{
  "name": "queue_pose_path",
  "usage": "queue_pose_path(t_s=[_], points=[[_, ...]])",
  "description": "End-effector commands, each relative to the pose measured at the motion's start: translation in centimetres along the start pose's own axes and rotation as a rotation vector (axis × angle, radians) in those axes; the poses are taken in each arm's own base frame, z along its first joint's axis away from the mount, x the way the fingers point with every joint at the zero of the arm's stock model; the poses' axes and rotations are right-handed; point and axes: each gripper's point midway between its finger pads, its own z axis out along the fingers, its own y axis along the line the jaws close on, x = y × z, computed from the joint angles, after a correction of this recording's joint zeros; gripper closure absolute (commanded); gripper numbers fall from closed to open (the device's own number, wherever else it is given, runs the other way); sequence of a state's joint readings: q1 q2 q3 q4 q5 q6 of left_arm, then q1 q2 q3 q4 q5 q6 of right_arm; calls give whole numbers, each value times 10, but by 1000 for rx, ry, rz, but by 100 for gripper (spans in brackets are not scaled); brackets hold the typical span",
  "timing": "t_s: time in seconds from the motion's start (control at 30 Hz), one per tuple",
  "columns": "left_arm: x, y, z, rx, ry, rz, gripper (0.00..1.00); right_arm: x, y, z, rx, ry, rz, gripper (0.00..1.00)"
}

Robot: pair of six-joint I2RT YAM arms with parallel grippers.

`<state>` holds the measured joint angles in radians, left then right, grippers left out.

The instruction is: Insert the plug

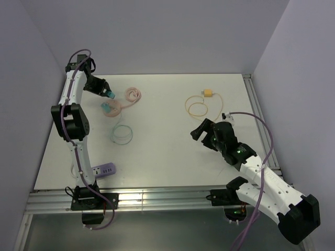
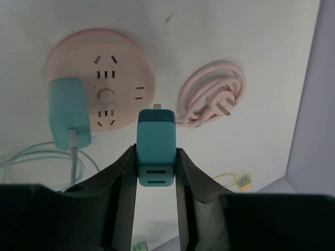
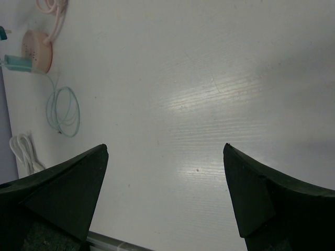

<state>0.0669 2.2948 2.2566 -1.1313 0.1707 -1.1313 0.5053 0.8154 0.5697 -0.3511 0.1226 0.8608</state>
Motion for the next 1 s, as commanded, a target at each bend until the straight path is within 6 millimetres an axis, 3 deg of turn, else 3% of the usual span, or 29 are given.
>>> queue_pose_path(t_s=[0.0,0.37,0.73,0.97], points=[[-2,6,-4,-35,0,-17,100,-3,1,5,-24,-16,3,3],[-5,28,14,-117,3,36,100,1,-4,13,-42,19,23,3],[-4,11,26,-42,38,61,99,3,-11,18,-22,30,36,3],[-2,15,37,-61,46,59,100,3,-9,20,-21,38,38,4]])
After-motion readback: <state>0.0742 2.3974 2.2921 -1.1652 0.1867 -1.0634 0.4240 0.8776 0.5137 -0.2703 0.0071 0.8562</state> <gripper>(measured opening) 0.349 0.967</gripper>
